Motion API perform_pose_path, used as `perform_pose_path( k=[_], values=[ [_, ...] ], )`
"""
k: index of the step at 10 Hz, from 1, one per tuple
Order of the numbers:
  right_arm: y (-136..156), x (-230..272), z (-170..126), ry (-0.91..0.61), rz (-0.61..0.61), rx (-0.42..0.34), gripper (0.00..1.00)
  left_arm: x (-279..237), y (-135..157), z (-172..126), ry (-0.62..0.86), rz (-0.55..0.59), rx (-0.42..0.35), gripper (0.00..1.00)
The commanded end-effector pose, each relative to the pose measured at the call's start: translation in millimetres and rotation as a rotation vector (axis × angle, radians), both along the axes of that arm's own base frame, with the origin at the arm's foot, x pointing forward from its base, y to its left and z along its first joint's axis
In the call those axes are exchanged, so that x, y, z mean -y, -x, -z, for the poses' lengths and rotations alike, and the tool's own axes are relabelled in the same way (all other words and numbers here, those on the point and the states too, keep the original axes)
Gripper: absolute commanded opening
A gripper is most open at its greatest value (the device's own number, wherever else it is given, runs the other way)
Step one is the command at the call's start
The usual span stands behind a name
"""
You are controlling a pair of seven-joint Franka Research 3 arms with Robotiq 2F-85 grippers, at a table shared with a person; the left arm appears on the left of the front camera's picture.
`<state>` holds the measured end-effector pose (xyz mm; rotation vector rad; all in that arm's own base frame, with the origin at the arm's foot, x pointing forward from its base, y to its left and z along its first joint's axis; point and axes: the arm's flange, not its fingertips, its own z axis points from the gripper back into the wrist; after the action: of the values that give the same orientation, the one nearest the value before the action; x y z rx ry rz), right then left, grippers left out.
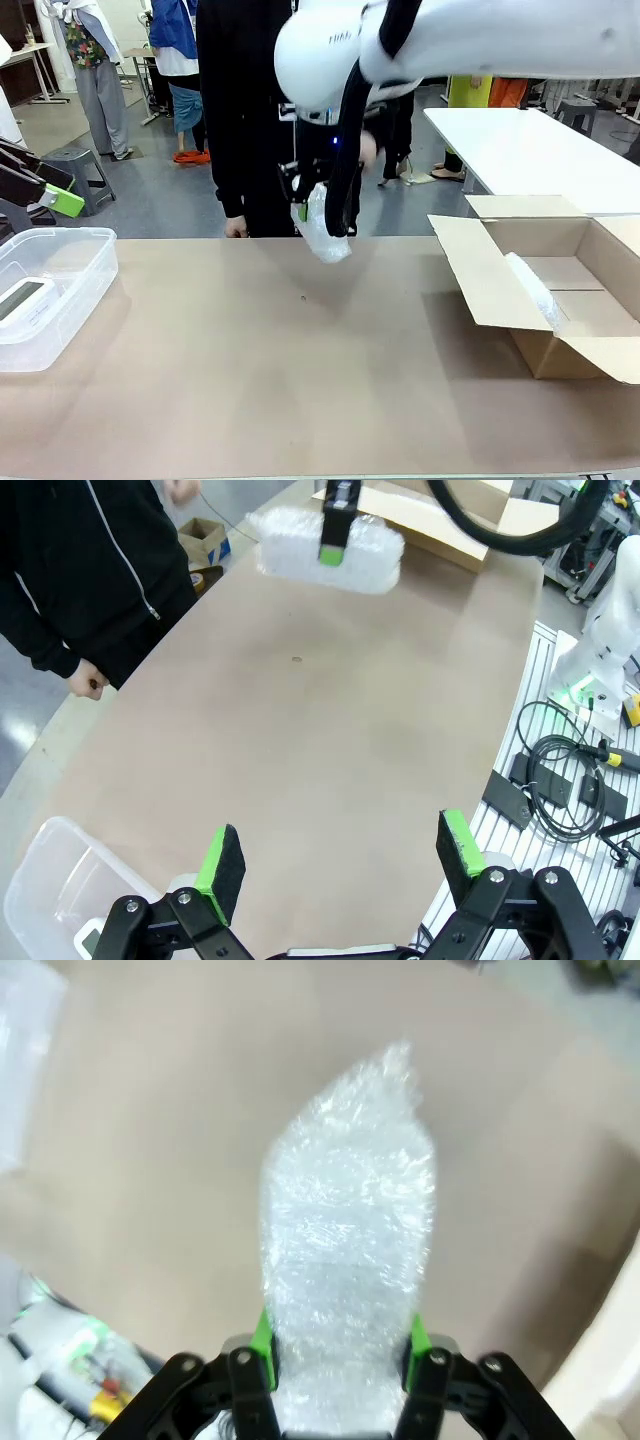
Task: Separate and place wrapped and unwrapped clocks.
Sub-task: Pick up the Digital clock indicated by the person, then if the picked Digital clock is wrapped, place it in the Package Box ; if not, place it in the Organizing box.
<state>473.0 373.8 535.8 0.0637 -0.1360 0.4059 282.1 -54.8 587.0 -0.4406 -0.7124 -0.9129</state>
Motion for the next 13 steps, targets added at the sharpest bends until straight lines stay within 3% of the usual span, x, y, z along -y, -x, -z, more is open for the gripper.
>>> perform_pose_path(
  k=[1, 3, 5, 6, 13],
  values=[
    [37, 13, -22, -0.014, -0.019, 0.052, 0.06, 0, 0, 1, -0.006, 0.014, 0.001, 1.0],
    [53, 11, -39, -0.018, 0.005, 0.108, 0.06, 0, 0, 1, -0.006, 0.014, 0.001, 1.0],
    [38, 4, -37, -0.021, 0.016, 0.082, 0.06, 0, 0, 1, -0.006, 0.014, 0.001, 1.0],
    [55, 3, -54, -0.011, -0.026, 0.09, 0.06, 0, 0, 1, -0.006, 0.014, 0.001, 1.0],
    [55, 3, -54, -0.011, -0.026, 0.09, 0.06, 0, 0, 1, -0.006, 0.014, 0.001, 1.0]
  ],
)
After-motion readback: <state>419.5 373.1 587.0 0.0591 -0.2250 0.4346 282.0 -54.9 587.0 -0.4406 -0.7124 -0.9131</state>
